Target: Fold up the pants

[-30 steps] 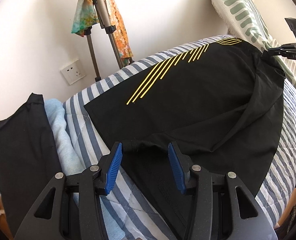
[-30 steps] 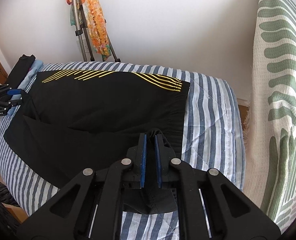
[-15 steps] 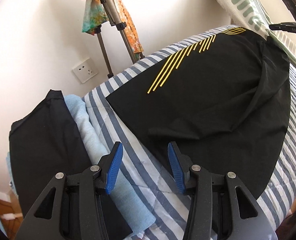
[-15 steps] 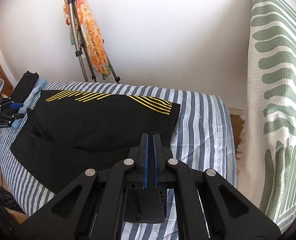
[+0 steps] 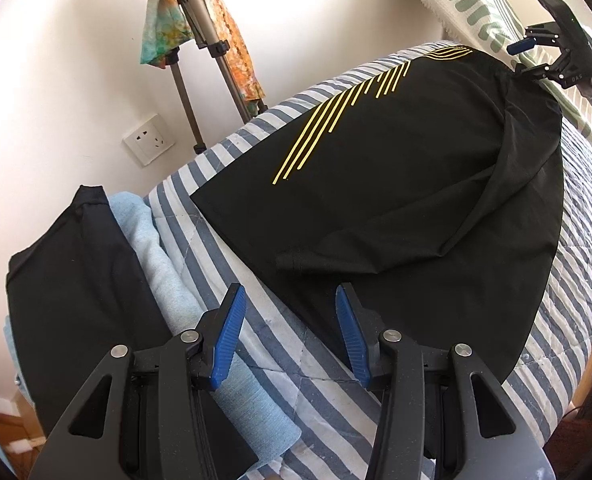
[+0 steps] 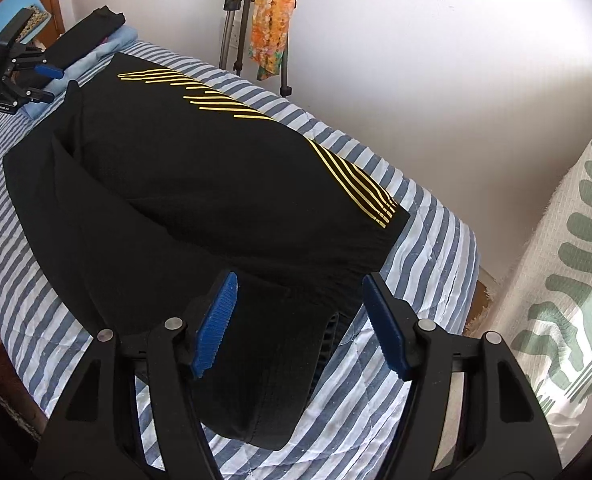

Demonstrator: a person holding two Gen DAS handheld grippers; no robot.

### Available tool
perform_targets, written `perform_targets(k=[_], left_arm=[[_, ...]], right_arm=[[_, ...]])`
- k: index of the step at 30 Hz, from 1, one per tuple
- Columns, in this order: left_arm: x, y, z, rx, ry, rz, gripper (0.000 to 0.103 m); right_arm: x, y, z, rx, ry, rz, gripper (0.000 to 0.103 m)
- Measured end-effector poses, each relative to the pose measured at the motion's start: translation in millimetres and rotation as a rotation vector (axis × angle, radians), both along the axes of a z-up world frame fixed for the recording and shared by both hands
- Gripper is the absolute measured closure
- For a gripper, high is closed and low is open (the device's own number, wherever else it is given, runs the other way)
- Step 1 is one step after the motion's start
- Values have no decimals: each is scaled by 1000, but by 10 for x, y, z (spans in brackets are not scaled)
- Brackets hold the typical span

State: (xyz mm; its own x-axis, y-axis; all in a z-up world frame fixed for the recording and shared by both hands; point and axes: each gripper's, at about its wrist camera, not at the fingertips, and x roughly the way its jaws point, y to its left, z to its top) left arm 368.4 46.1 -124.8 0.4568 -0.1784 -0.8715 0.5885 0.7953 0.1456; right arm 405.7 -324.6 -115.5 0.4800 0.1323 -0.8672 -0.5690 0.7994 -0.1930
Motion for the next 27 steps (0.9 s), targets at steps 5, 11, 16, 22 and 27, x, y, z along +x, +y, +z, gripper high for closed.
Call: perform_targets(k=[5, 11, 16, 22, 27], left_arm=[[53, -35, -65, 12, 8, 0, 57], [33, -69, -73, 106, -14, -55, 57], [53, -207, -75, 167, -45, -168, 57], [132, -382, -230, 235, -21, -312, 65], [205, -397, -284, 224, -10, -341, 89]], right_arm=[[80, -101, -170, 81, 69, 18, 36], [15, -311, -341, 181, 154, -26, 73], [-43, -351, -248, 213, 125, -48, 87], [48, -342, -151, 197, 106, -67, 90], [81, -314, -144, 158, 97, -73, 91]])
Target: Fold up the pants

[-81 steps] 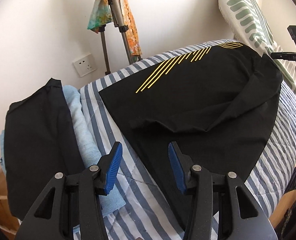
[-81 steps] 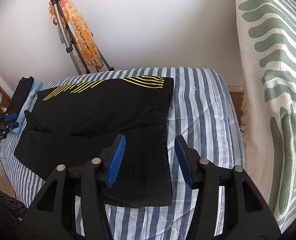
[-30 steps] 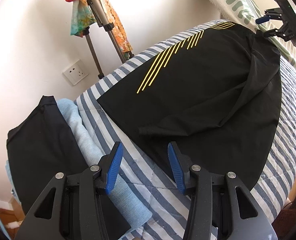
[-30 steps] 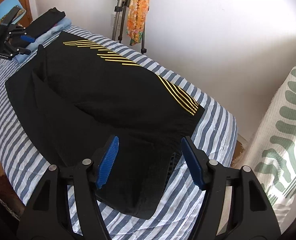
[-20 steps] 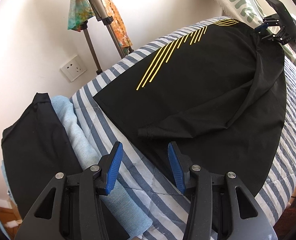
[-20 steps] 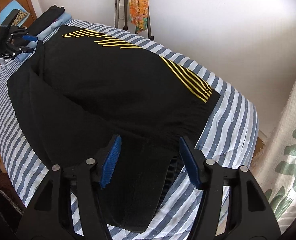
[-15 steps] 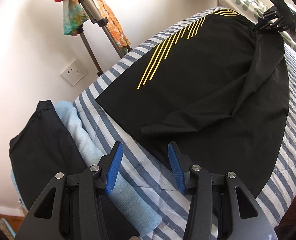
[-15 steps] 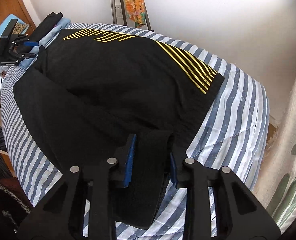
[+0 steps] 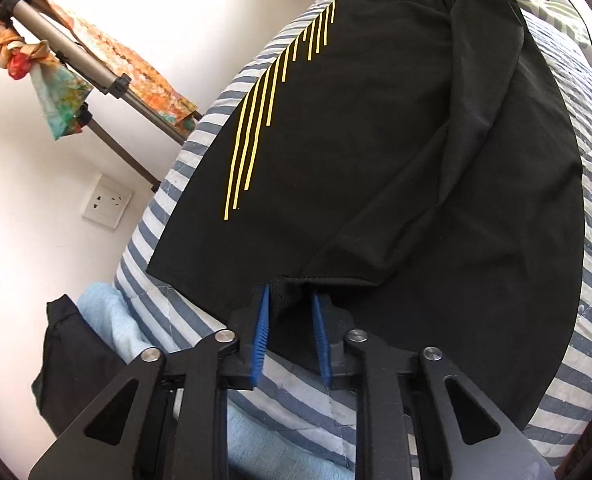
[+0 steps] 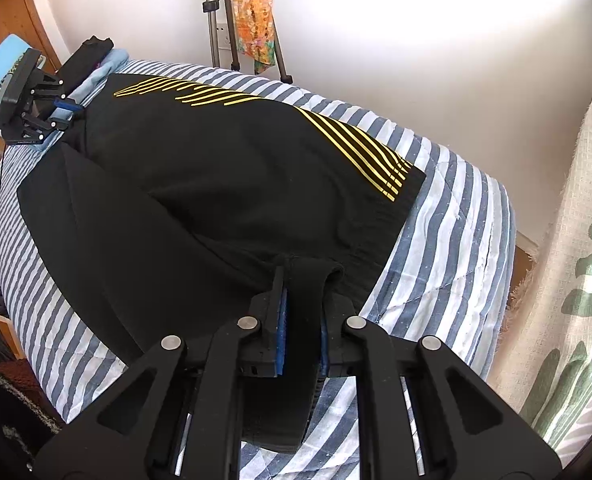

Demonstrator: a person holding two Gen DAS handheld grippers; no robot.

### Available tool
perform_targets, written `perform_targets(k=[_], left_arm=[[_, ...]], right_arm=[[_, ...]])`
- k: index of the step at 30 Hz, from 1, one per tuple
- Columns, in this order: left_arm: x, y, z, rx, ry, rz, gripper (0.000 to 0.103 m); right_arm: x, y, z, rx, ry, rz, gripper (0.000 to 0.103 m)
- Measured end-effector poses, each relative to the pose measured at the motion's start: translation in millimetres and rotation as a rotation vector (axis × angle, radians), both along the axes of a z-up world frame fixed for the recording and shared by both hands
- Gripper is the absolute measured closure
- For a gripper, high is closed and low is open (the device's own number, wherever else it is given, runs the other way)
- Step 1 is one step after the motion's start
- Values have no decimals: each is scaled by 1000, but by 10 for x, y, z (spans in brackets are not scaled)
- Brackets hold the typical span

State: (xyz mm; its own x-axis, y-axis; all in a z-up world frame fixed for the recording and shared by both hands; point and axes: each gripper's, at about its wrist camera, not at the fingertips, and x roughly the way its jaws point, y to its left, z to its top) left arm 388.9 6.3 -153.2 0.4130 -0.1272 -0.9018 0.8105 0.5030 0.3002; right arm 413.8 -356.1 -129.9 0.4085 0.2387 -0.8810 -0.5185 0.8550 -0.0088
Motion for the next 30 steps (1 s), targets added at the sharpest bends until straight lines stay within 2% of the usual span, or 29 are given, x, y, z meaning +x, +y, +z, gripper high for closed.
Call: perform_targets(k=[2, 5, 6, 9, 13, 14, 15, 17, 22, 23, 24, 27, 30], left_arm=[[3, 1, 0, -2, -16, -7, 95], [59, 45, 21, -41, 3, 20, 95], [96, 75, 38, -54, 1, 47, 91], [225, 188, 76, -104, 11, 114, 93], [303, 250, 75, -134, 32, 158, 93], [332, 265, 66, -136, 43, 177, 92], [356, 280, 67, -140, 47, 190, 80], [379, 326, 80, -158, 52, 197, 67], [387, 345, 9, -170, 67, 235, 66], [397, 320, -12, -184, 75, 241, 74], [386, 301, -1, -194, 67, 245, 91], [259, 289, 75, -242, 8, 254, 98], [124, 323, 160, -293, -38, 287, 99]], right_arm=[[-6, -18, 36, -5, -18, -11, 91], [0, -70, 109, 11, -38, -35, 91], [5, -85, 127, 9, -50, -44, 91], [62, -111, 128, -32, -87, -84, 92], [166, -76, 102, -49, -124, -123, 92], [185, -59, 87, -49, -121, -120, 92], [196, -43, 73, -54, -120, -113, 92], [203, -27, 52, -62, -120, -110, 92], [197, -52, 48, -52, -118, -123, 92], [192, -51, 53, -53, -119, -125, 92], [181, -48, 59, -53, -123, -128, 92], [134, -42, 96, -56, -133, -132, 92], [91, -37, 158, -51, -143, -145, 92]])
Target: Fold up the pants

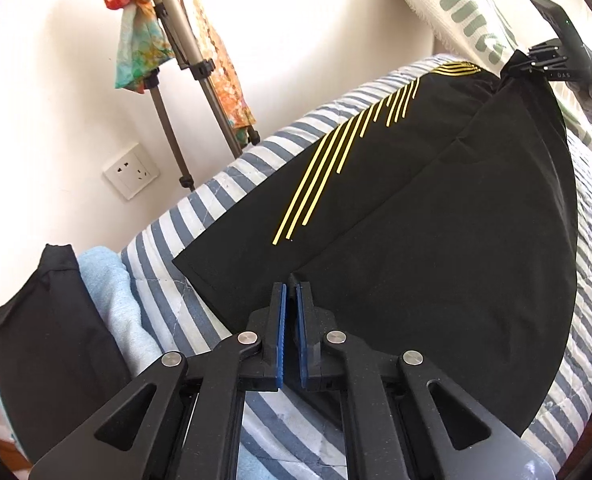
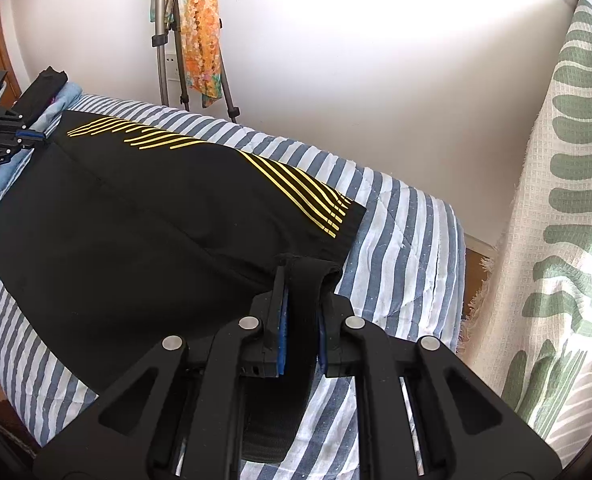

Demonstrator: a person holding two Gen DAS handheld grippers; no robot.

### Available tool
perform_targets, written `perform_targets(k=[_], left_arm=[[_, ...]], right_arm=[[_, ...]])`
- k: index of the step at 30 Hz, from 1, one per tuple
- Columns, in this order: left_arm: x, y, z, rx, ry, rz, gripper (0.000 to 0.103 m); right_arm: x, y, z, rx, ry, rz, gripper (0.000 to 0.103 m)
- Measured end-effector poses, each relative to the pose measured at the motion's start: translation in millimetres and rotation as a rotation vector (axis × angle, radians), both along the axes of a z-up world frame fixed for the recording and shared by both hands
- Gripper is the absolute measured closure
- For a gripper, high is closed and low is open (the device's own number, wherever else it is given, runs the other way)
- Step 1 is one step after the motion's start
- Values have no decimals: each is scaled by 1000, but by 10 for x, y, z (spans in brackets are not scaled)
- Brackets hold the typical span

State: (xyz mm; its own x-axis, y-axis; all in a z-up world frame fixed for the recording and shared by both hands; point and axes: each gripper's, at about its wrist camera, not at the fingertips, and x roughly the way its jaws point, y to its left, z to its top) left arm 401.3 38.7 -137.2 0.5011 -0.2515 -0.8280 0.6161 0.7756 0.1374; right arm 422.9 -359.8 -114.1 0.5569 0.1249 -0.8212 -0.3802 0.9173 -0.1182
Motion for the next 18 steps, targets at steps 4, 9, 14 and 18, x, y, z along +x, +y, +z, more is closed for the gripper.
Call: perform_targets(k=[4, 9, 14, 18], left_arm=[[-111, 110, 114, -13, -43, 51, 100], [27, 228, 291, -19, -103, 104, 100], [280, 371, 345, -103, -62, 146, 100], [300, 338, 239, -101, 46, 105, 96]], right_arm=[[-36, 51, 121, -11, -28, -4, 92], [43, 130, 300, -25, -71, 1, 92], [271, 238, 270, -40, -74, -9, 92], [331, 300, 118, -78, -52, 2, 92]])
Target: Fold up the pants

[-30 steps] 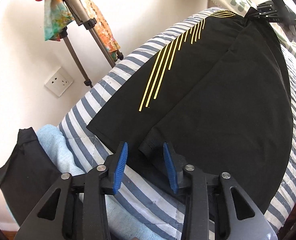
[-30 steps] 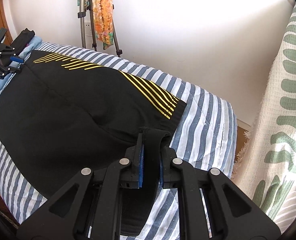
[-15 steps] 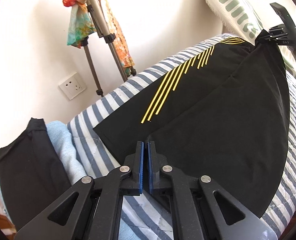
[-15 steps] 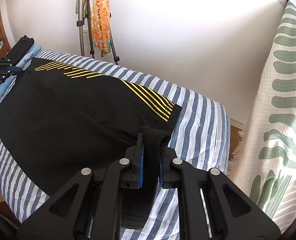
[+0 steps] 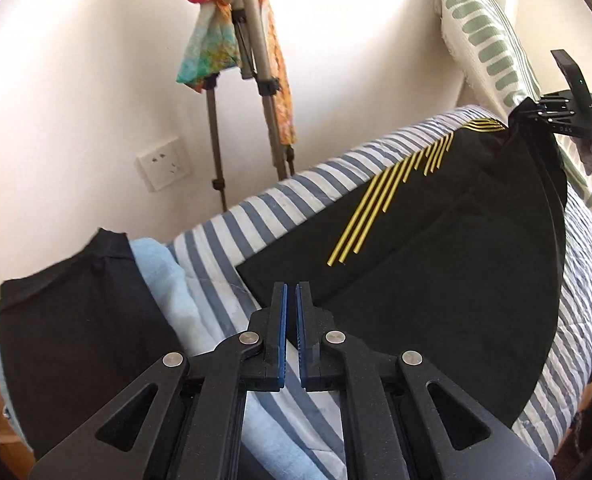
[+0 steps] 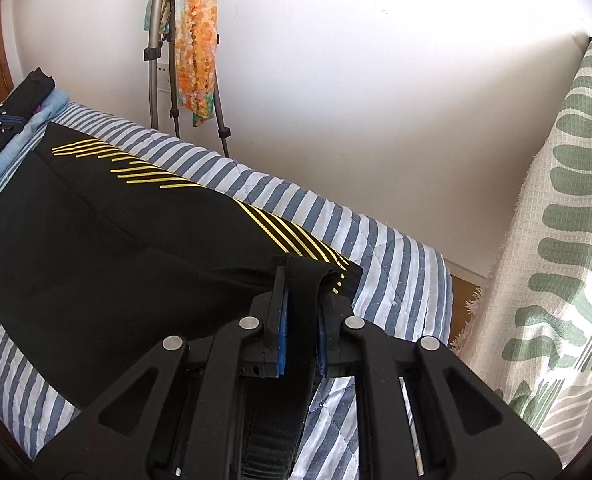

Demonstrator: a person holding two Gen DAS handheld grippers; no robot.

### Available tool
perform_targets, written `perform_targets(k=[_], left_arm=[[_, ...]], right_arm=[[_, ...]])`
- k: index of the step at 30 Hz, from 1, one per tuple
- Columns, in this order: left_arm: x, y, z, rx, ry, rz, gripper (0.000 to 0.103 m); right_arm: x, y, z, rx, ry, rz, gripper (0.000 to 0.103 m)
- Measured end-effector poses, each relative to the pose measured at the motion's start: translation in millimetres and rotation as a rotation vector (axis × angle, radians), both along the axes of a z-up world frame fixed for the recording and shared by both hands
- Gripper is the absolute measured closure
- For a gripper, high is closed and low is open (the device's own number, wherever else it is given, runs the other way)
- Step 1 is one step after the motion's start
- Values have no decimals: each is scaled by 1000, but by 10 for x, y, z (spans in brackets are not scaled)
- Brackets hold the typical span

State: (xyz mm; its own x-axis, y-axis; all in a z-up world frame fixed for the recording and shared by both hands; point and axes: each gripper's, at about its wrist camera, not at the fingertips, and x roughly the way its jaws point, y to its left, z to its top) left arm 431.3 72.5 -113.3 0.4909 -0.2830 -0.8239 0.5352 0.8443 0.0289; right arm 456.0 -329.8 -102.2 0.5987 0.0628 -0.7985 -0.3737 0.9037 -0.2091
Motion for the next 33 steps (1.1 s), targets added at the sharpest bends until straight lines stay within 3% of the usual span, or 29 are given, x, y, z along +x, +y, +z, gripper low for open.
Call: perform_targets(k=[1, 2, 3, 13, 14, 17, 18, 22, 29, 33], left_arm=[[-4, -21, -39, 6, 25, -8, 90], [0, -47, -81, 1, 54, -28, 74], [-13, -81, -111, 5, 58, -36, 66], [76, -286, -461, 97, 122, -60, 66], [70, -285, -464, 96, 120, -58, 66], [27, -291, -442, 101, 94, -63, 95], [-3, -294, -428, 103, 79, -68, 97], [-138, -316, -367, 103, 22, -83, 99], [-148, -99, -81, 31, -65, 1, 99], [-105, -75, -5, 54, -101, 11, 99]], right_arm=[[-3, -5, -36, 1, 5, -3, 92], [-1, -19, -60, 5, 9, -8, 92], [5, -37, -80, 10, 14, -16, 92], [-29, -86, -115, 17, 28, -23, 92], [-34, -91, -119, 17, 28, -24, 92], [-46, -106, -140, 17, 31, -27, 92], [-50, -113, -149, 15, 31, -28, 92], [-61, -140, -176, 19, 33, -36, 92], [-83, -139, -118, 17, 15, -35, 92], [-52, -110, -40, 17, -8, -39, 92]])
